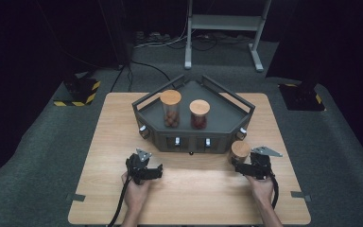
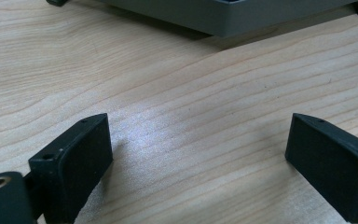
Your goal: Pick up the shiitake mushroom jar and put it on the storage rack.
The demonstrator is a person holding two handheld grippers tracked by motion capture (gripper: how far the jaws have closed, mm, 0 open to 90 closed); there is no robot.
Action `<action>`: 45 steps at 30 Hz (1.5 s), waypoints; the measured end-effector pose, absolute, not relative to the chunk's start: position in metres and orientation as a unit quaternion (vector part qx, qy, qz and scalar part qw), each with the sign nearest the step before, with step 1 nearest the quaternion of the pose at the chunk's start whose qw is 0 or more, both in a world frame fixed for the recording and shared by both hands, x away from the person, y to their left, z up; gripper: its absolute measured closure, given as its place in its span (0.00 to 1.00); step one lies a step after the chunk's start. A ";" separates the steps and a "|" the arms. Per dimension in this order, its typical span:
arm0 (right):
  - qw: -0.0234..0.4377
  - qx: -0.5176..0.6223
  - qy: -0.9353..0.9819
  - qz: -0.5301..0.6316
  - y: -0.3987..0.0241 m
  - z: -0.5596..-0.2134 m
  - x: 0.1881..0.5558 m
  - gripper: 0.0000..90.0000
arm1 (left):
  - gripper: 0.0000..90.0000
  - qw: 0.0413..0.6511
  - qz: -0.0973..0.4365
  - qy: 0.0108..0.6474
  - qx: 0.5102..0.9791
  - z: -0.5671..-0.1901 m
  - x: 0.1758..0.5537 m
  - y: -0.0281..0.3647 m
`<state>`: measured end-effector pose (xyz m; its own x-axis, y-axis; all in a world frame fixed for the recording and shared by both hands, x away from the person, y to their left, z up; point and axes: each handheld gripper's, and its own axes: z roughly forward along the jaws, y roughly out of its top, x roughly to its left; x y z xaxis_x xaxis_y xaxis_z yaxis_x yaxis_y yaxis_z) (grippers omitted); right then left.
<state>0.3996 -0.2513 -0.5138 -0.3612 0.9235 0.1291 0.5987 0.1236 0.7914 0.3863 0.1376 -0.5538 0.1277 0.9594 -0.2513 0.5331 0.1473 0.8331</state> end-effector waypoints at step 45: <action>0.215 0.533 0.718 0.392 -0.238 -0.522 0.411 0.19 | 0.08 0.442 0.241 0.615 0.607 -0.554 0.386 0.138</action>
